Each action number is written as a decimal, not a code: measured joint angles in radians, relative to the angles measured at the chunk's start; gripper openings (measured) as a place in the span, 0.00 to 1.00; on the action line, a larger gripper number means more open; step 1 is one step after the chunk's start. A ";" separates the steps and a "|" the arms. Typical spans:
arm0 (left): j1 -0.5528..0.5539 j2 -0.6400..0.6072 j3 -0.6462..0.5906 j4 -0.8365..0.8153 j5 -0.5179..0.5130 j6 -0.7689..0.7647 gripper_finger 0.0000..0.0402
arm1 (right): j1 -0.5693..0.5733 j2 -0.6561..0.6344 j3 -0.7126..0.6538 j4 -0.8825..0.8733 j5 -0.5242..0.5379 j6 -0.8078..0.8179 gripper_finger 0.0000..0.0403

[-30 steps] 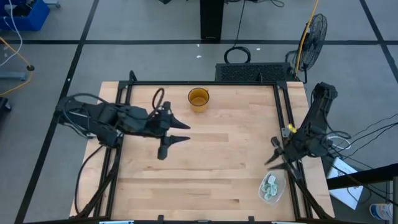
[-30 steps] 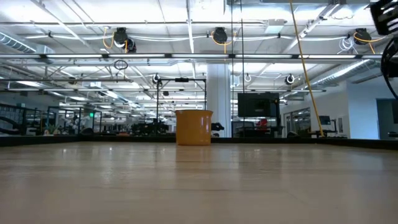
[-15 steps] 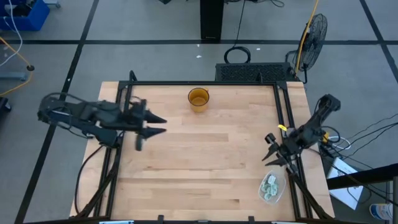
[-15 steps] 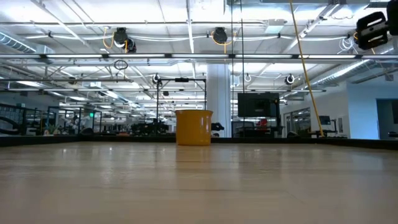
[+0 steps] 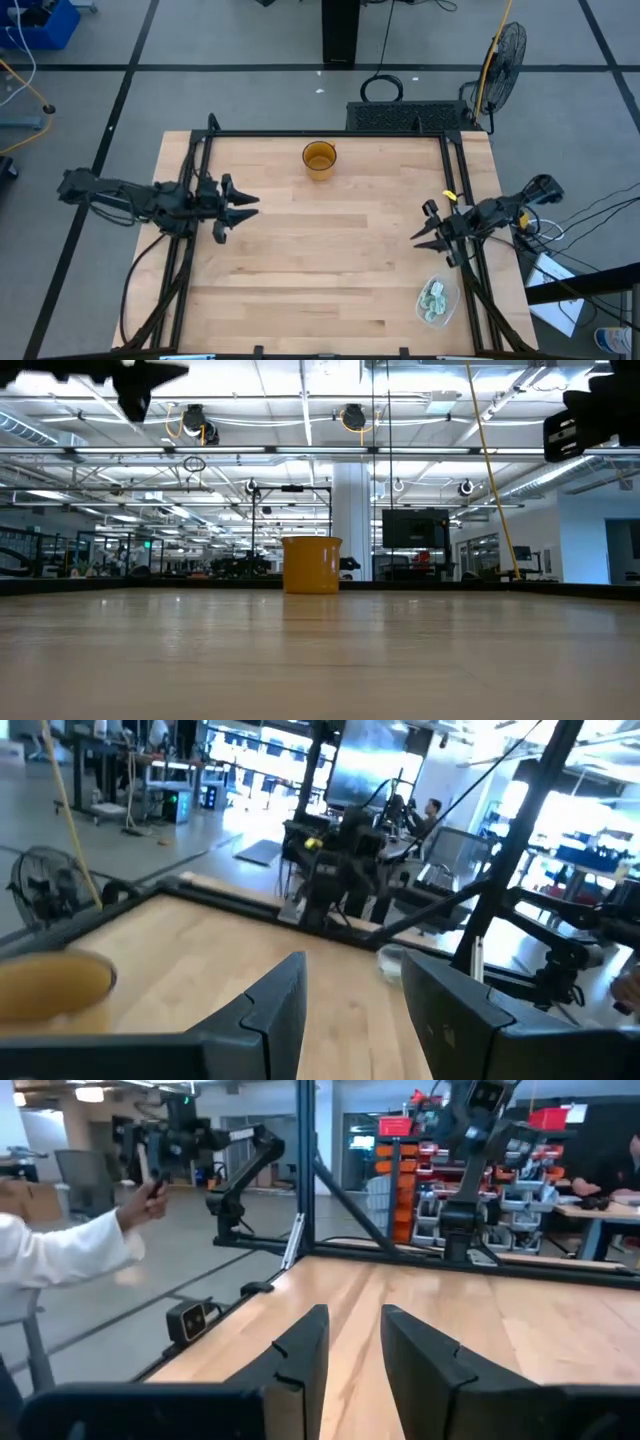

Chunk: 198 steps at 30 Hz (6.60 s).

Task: Pick and place Stevia / Truvia into bins
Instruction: Return to Home Position

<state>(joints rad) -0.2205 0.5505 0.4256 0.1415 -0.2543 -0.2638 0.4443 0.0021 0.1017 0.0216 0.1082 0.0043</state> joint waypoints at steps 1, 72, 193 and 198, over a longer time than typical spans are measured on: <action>0.003 -0.010 -0.043 0.034 0.000 -0.011 0.42 | -0.031 0.000 0.000 0.000 -0.028 0.009 0.21; 0.144 -0.395 -0.415 -0.070 0.097 -0.054 0.42 | -0.582 0.040 -0.087 0.078 -0.608 0.141 0.21; 0.143 -0.394 -0.415 -0.070 0.097 -0.055 0.42 | -0.582 0.040 -0.087 0.078 -0.607 0.140 0.21; 0.143 -0.394 -0.415 -0.070 0.097 -0.055 0.42 | -0.582 0.040 -0.087 0.078 -0.607 0.141 0.22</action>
<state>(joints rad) -0.0771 0.1561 0.0109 0.0717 -0.1574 -0.3187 -0.1375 0.0425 0.0151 0.0998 -0.4992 0.1449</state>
